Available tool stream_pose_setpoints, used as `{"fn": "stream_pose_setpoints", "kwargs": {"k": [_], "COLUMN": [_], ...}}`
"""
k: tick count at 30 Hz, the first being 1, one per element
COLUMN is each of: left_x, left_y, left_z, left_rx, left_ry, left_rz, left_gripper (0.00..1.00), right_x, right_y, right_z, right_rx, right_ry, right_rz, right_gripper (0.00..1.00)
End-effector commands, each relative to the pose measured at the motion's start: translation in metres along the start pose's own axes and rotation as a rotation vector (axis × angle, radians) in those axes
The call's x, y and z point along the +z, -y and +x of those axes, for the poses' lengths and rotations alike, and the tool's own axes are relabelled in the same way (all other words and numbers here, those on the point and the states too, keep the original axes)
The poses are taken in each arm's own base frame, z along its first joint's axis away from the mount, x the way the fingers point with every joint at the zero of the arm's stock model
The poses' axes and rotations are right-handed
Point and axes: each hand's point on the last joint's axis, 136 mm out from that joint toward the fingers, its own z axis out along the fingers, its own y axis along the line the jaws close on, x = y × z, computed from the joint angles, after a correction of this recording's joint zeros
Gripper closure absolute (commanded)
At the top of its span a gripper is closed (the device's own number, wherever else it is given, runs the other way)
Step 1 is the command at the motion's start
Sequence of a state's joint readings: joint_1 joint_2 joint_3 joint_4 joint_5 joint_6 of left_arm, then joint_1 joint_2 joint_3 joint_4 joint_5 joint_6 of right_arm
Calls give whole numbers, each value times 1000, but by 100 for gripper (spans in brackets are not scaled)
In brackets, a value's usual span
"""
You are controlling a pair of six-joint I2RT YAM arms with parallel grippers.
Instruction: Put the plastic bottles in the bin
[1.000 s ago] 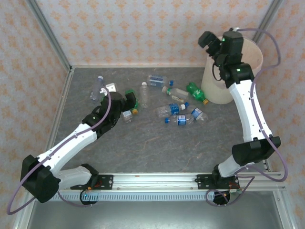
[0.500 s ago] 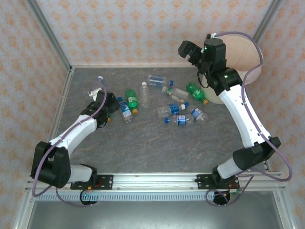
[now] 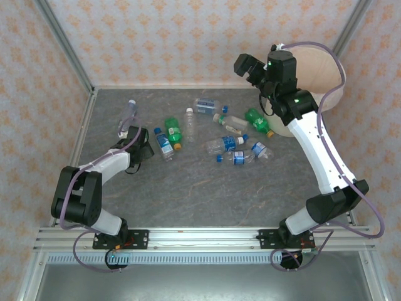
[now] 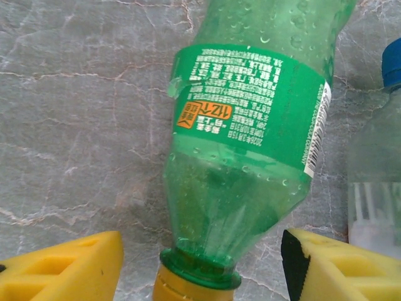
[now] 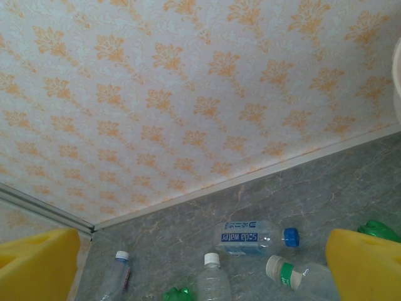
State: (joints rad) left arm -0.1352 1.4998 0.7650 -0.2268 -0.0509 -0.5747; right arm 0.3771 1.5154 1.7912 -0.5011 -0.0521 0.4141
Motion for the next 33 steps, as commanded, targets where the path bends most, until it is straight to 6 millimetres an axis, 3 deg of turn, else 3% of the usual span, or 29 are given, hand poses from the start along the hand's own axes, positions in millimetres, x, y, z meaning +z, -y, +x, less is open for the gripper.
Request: {"fn": "stream_pose_setpoints", "kwargs": {"k": [1, 9, 13, 18, 22, 29, 33], "left_x": [9, 12, 13, 12, 11, 1, -16], "left_y": [-1, 6, 7, 9, 12, 20, 33], "left_z": [3, 4, 5, 7, 9, 4, -5], "left_rx": [6, 9, 21, 24, 30, 32, 49], "left_ry": [-7, -4, -8, -16, -24, -7, 28], "left_rz": [15, 55, 61, 74, 97, 139, 199], "left_gripper": [35, 42, 52, 56, 66, 76, 79], "right_x": [-5, -5, -4, -8, -11, -18, -21], "right_y": [-7, -10, -9, -9, -7, -7, -9], "right_z": [-7, -5, -1, 0, 1, 0, 0], "right_rx": [-5, -6, -3, 5, 11, 29, 34], "right_ry": [18, 11, 1, 4, 7, 18, 25], "right_rz": [-13, -17, -16, -19, -14, -24, -50], "right_gripper": [0, 0, 0, 0, 0, 0, 0]}}
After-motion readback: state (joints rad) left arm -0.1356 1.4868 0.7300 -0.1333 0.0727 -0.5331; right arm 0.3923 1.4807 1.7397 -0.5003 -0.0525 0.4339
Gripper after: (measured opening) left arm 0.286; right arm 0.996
